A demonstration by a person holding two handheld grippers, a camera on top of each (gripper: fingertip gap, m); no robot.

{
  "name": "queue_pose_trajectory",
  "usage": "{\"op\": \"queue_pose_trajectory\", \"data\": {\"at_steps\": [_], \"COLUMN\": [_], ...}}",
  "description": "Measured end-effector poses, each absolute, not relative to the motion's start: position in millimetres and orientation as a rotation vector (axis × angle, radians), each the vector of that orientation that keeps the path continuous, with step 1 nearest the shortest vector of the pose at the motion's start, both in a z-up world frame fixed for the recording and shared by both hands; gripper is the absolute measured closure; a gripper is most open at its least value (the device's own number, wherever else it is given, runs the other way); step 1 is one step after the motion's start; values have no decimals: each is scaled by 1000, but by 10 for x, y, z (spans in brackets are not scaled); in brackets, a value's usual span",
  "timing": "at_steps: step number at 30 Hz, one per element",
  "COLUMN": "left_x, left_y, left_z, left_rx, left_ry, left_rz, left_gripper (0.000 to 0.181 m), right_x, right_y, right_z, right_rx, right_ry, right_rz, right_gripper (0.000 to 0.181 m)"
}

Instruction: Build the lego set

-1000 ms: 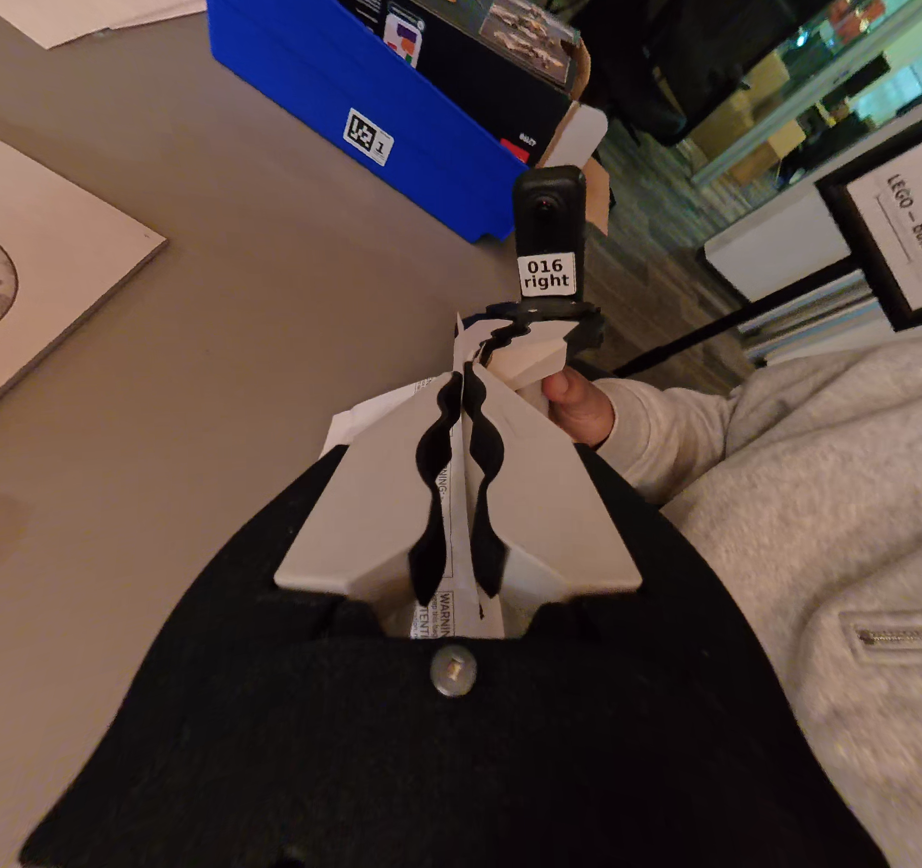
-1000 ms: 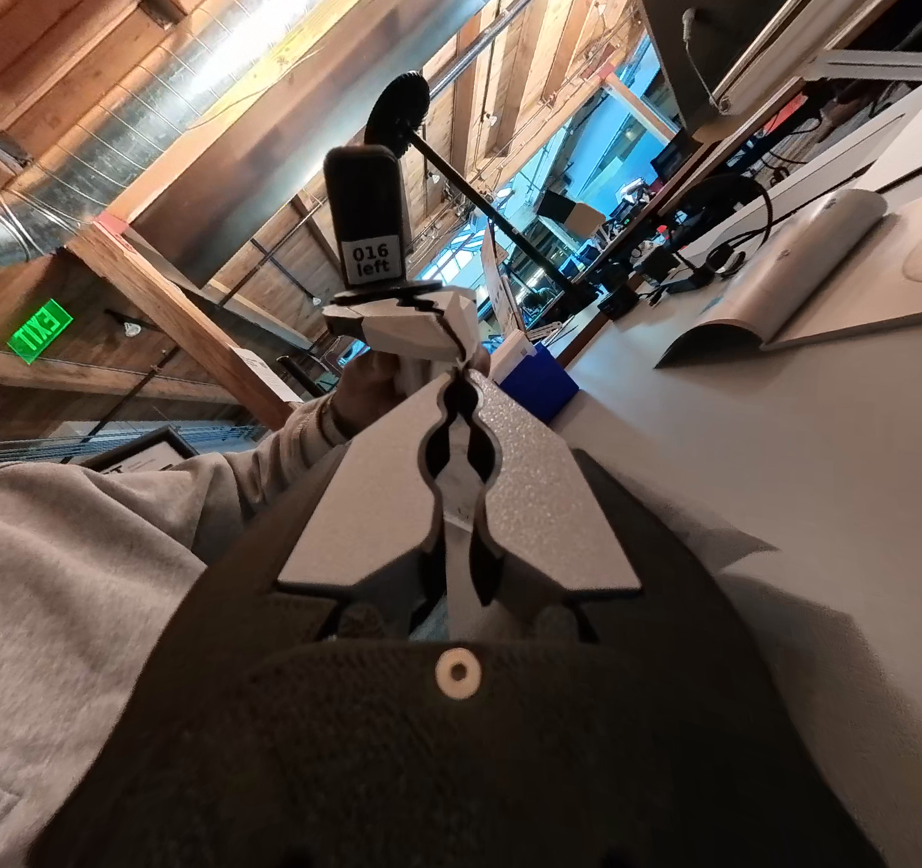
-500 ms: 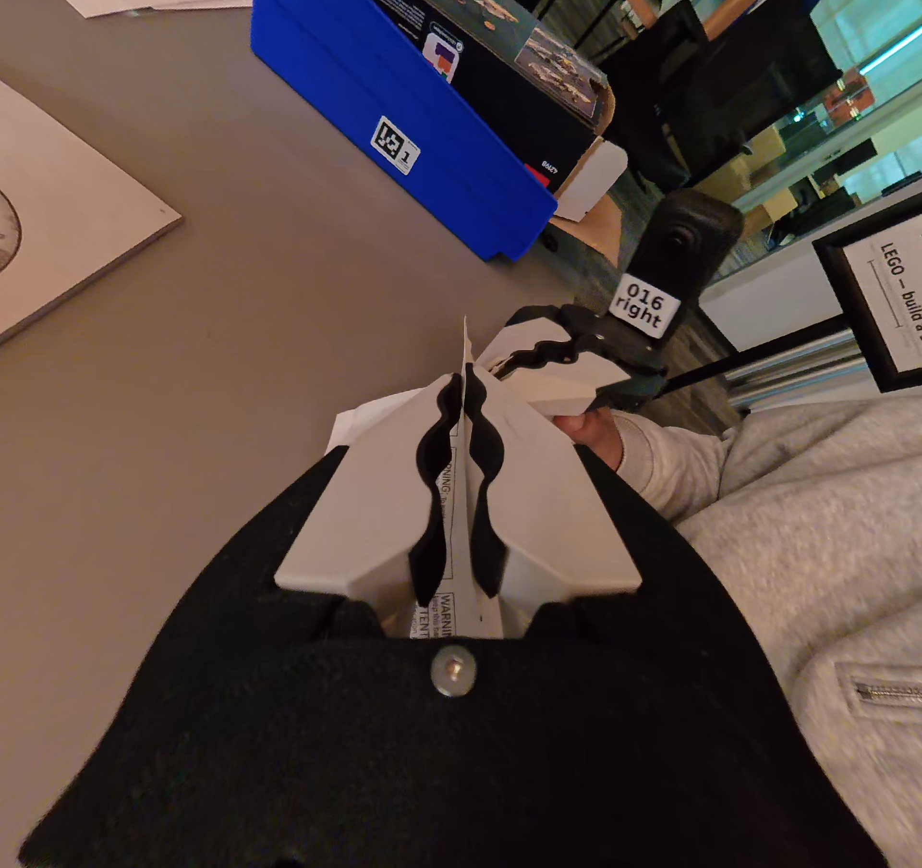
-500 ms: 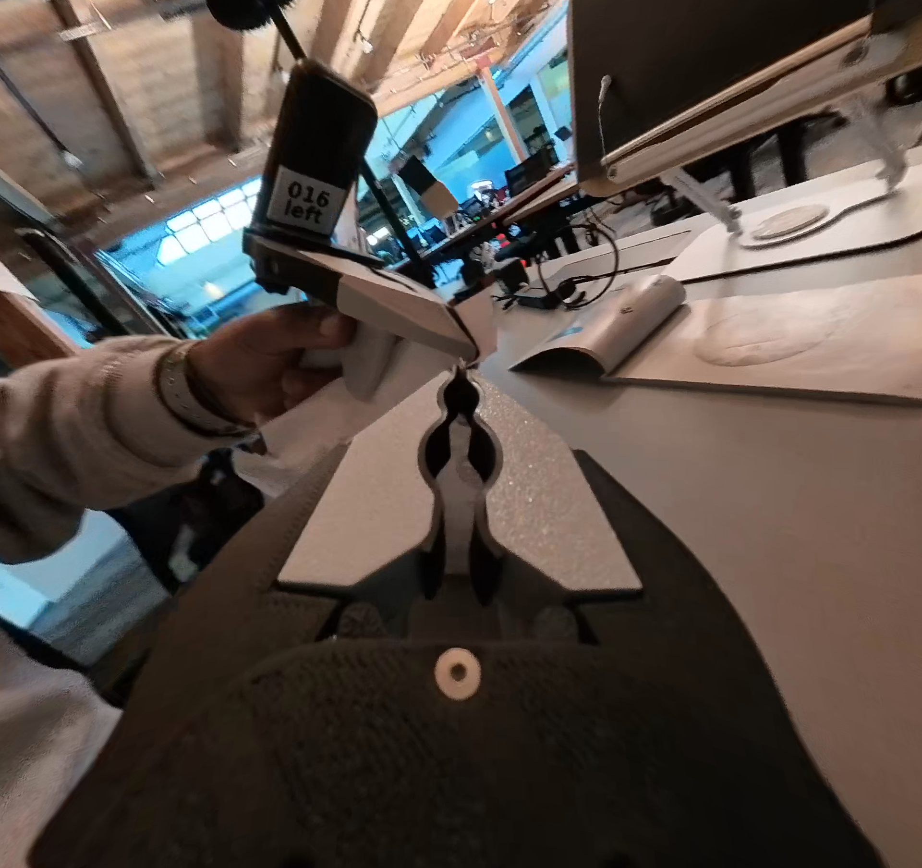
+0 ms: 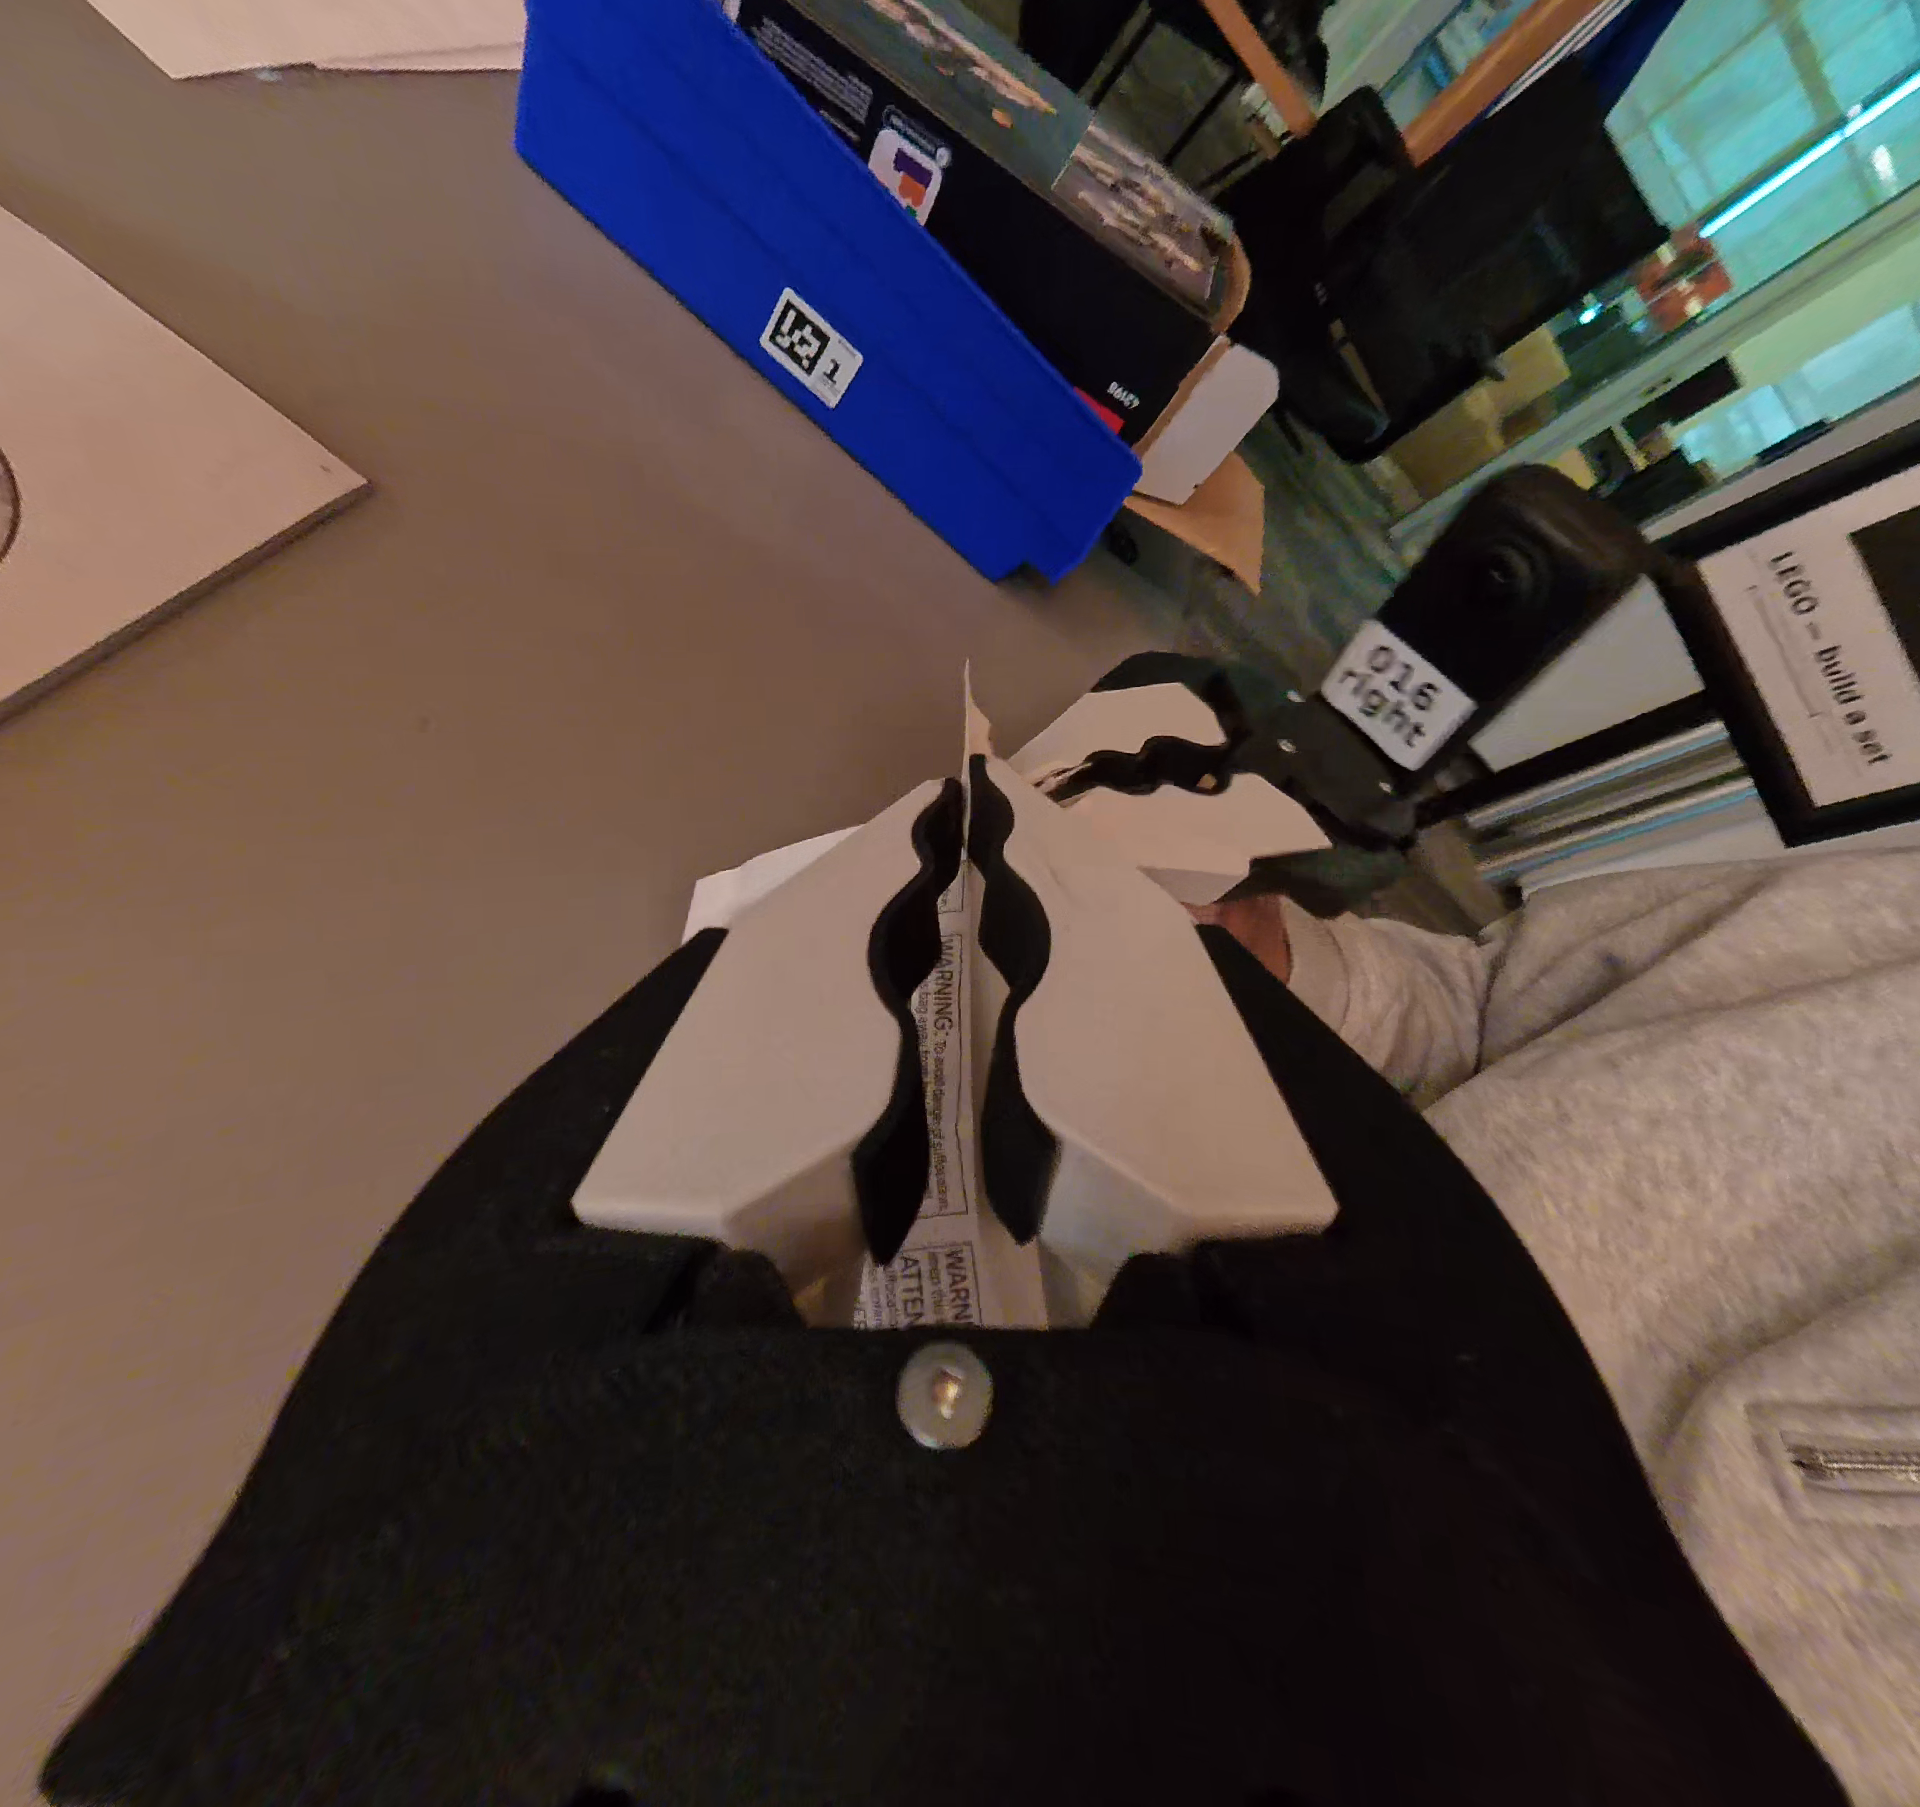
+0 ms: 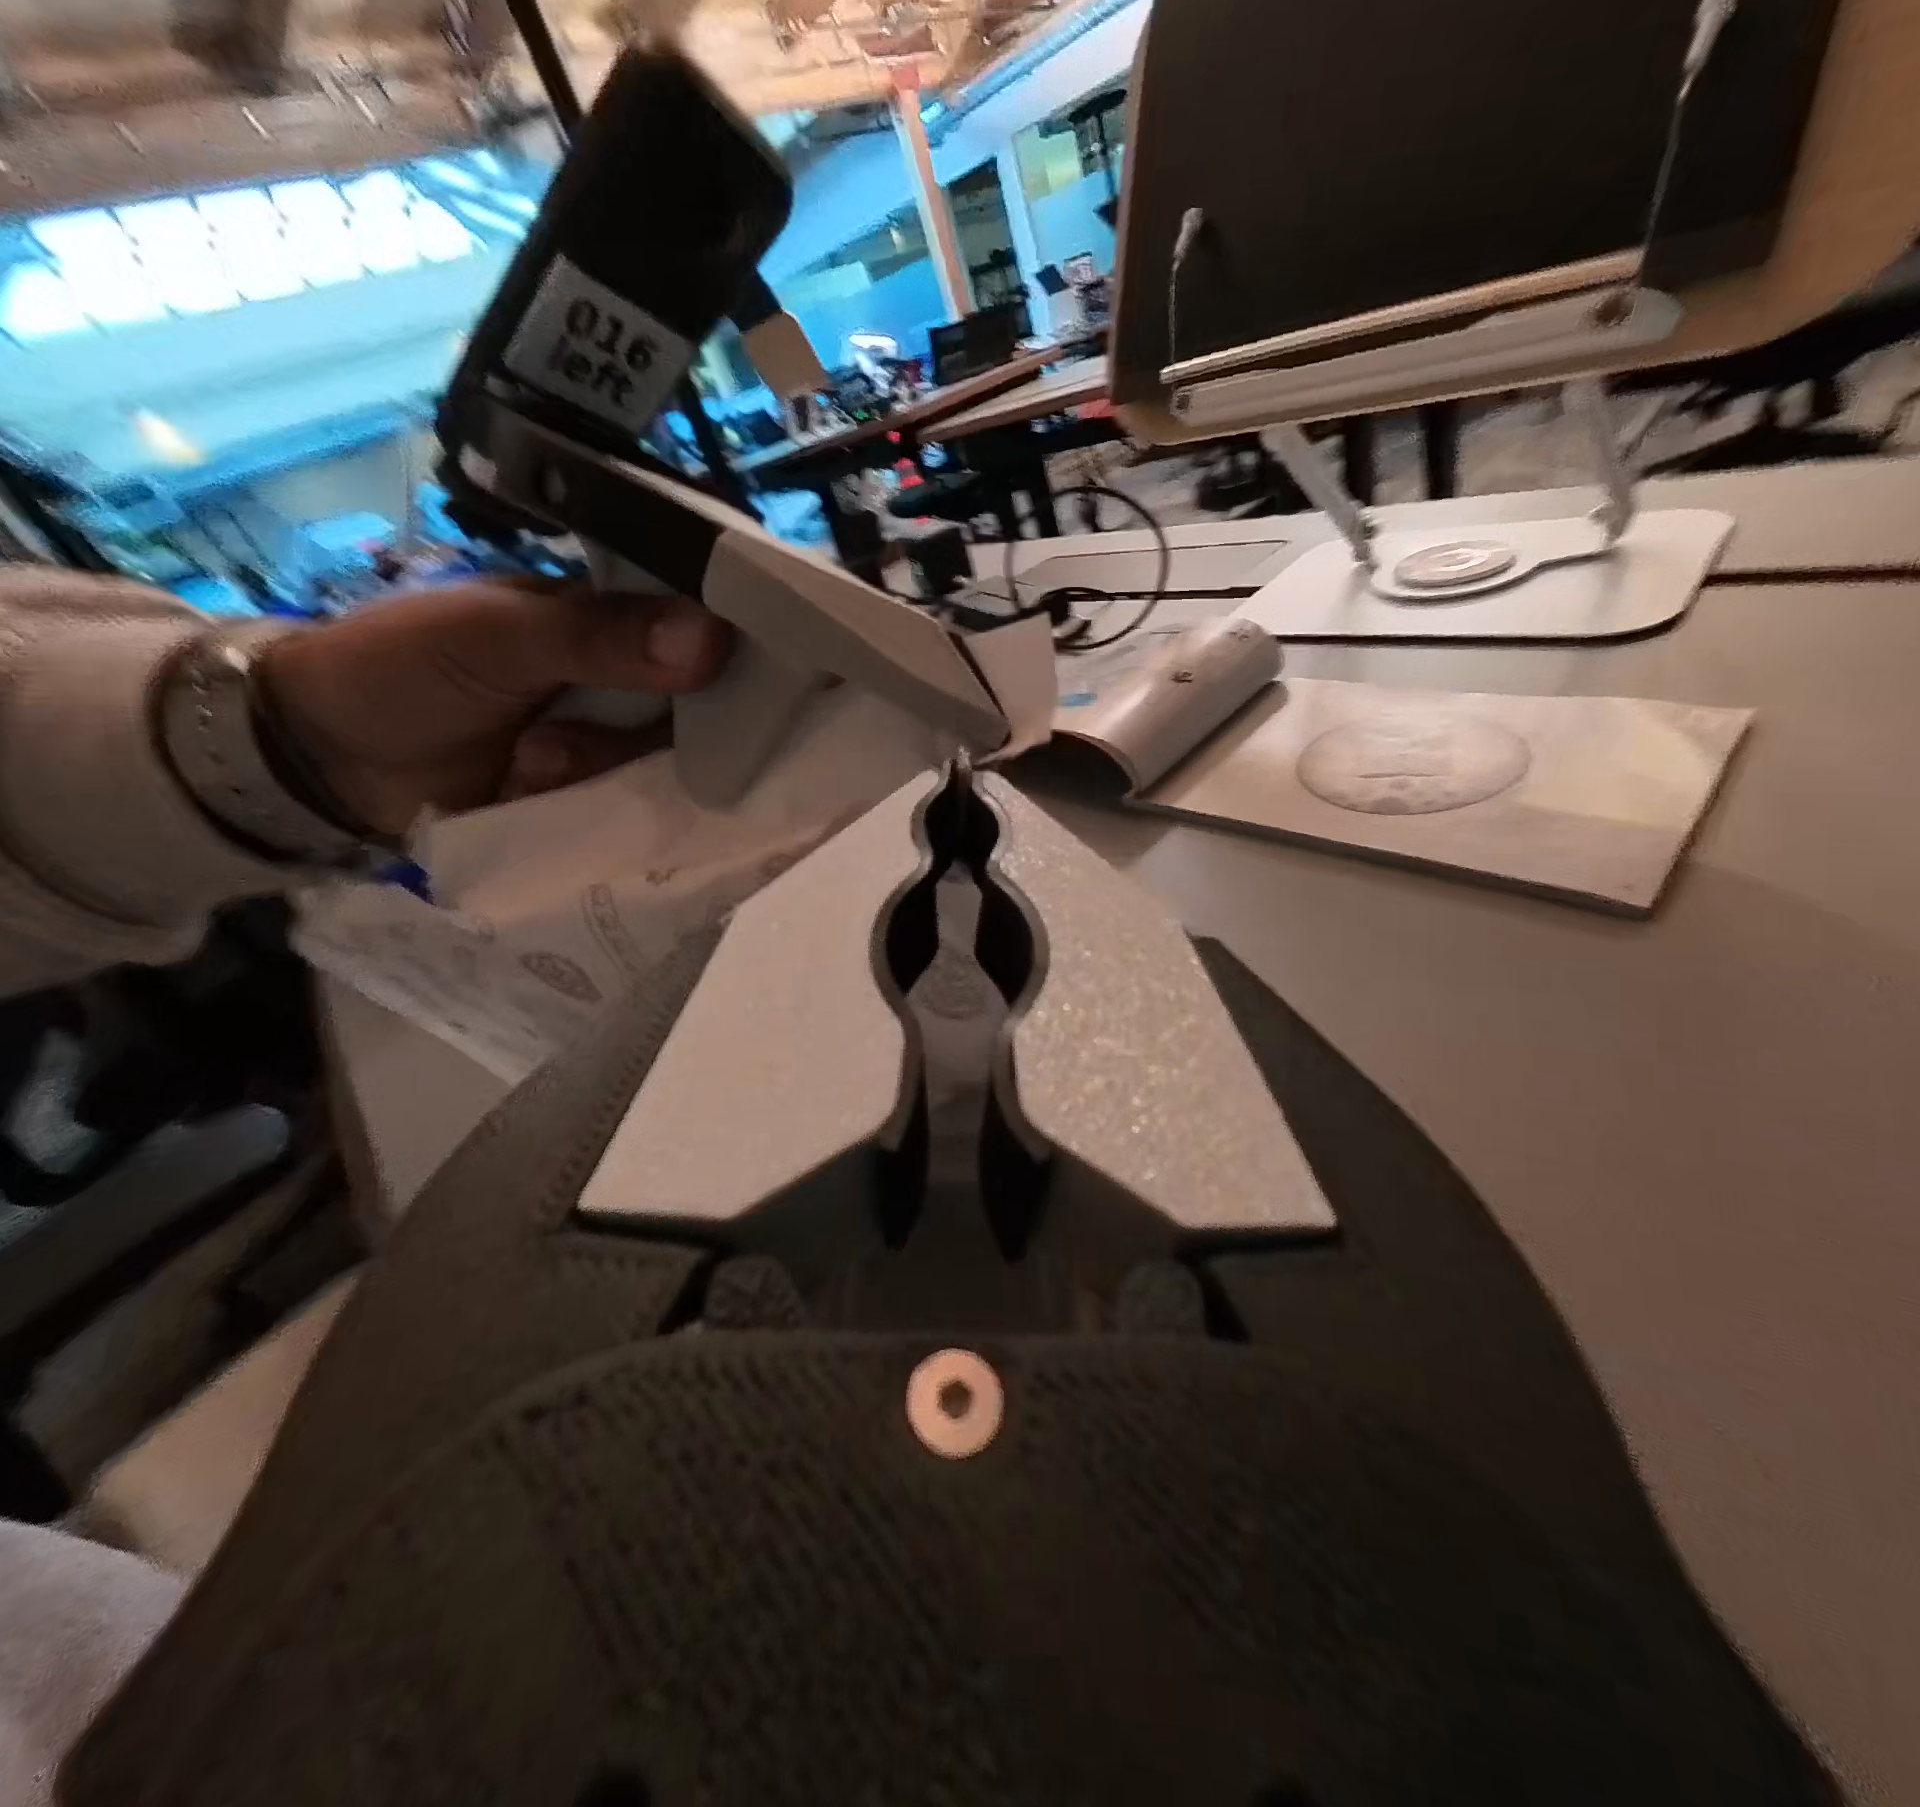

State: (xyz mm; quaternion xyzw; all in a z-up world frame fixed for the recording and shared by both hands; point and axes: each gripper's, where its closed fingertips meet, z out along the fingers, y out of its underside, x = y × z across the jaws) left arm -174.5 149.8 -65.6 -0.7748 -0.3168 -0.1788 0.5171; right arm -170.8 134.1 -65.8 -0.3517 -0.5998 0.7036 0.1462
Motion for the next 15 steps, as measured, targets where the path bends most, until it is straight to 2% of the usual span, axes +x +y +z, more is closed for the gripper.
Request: {"op": "queue_pose_trajectory", "data": {"at_steps": [1,8,11,15], "left_x": [-1750,-1757,-1753,-1695], "left_y": [1498,1548,1568,1576], "left_z": [-639,-557,-551,-525], "left_rx": [-1844,-1778,-1685,-1715], "left_ry": [-761,-683,-688,-540], "left_rz": [-431,-265,-265,-43], "left_gripper": [181,181,181,181], "right_x": [-1705,-1738,-1753,-1732], "right_y": [1344,1422,1456,1469], "right_z": [-639,-590,-599,-585], "right_rx": [-1073,-1433,-1471,-1543], "right_ry": [-1705,-1403,-1401,-1308], "right_rz": [2147,2819,2860,3001], "right_gripper": [181,181,181,181]}}
